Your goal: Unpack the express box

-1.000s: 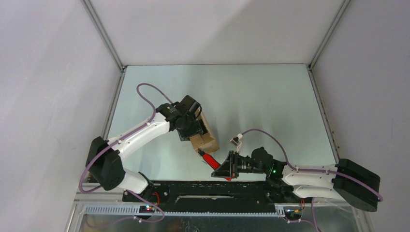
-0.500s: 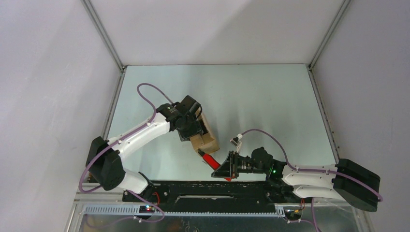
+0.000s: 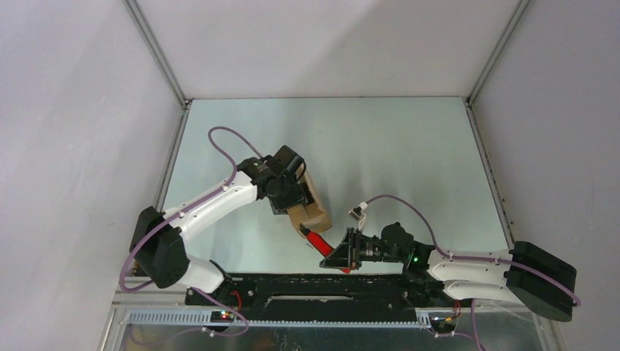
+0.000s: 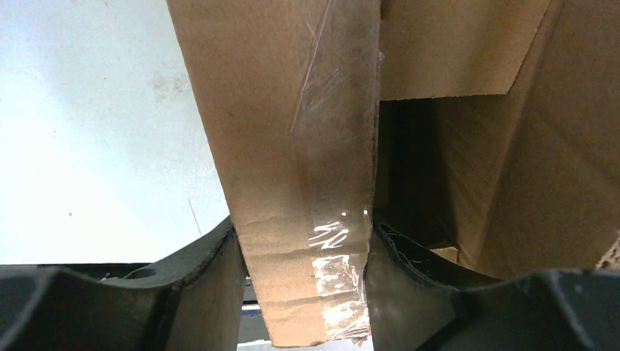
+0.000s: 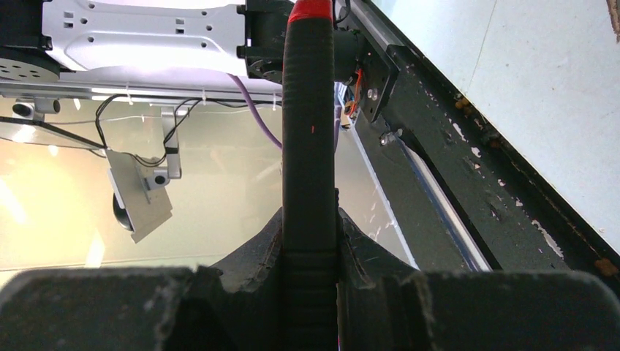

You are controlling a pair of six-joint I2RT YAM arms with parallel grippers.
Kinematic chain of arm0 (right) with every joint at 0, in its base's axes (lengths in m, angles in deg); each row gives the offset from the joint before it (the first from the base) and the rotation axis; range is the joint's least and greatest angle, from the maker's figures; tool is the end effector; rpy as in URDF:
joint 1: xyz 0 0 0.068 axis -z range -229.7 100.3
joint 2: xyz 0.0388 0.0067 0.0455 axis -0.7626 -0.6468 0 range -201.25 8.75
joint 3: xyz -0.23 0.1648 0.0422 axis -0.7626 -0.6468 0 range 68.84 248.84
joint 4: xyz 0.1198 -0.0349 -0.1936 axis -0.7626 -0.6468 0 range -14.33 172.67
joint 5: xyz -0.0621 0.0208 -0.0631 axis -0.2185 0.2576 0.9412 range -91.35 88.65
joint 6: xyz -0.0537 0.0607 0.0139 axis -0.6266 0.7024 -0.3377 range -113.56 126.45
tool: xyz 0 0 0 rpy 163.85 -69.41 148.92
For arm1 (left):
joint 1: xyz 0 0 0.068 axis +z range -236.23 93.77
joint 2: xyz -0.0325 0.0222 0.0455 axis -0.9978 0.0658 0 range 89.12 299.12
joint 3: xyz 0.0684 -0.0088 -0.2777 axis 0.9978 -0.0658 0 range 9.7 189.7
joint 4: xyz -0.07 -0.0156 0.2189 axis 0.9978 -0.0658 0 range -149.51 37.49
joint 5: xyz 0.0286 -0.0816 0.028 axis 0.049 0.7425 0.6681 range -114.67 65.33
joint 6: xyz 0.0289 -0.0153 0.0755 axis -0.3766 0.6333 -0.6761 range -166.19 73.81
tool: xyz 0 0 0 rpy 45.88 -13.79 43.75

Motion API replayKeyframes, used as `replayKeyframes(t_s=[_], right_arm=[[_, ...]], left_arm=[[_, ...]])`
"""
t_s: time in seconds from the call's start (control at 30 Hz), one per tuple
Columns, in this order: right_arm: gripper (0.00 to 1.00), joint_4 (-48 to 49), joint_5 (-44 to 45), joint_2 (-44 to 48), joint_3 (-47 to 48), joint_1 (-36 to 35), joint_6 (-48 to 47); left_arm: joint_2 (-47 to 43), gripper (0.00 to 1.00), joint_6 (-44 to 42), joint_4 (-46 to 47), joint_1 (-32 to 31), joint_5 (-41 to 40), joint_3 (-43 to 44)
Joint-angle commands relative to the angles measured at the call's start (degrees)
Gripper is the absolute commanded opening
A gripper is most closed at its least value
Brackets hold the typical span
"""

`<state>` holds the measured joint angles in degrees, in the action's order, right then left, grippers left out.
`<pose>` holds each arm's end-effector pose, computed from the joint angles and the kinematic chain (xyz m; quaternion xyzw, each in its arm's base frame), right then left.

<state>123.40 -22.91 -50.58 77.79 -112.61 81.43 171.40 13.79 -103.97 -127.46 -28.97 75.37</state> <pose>0.0668 0.1883 0.2042 -0.0411 0.7591 0.6428 0.0943 0.1967 -0.1652 0.2509 -0.1668 0.9668 -0.1235 0.1490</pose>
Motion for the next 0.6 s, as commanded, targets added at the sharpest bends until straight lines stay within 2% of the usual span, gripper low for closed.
replayKeyframes(t_s=[0.0,0.57], right_arm=[[0.0,1.57,0.91,1.02,2.53,-0.08,-0.66],[0.0,2.75,1.68,-0.48,2.34,-1.51,-0.33]], left_arm=[[-2.13,0.07,0.57,1.68,-0.33,-0.44,-0.58],[-1.76,0.07,-0.09,1.08,0.02,-0.54,0.6]])
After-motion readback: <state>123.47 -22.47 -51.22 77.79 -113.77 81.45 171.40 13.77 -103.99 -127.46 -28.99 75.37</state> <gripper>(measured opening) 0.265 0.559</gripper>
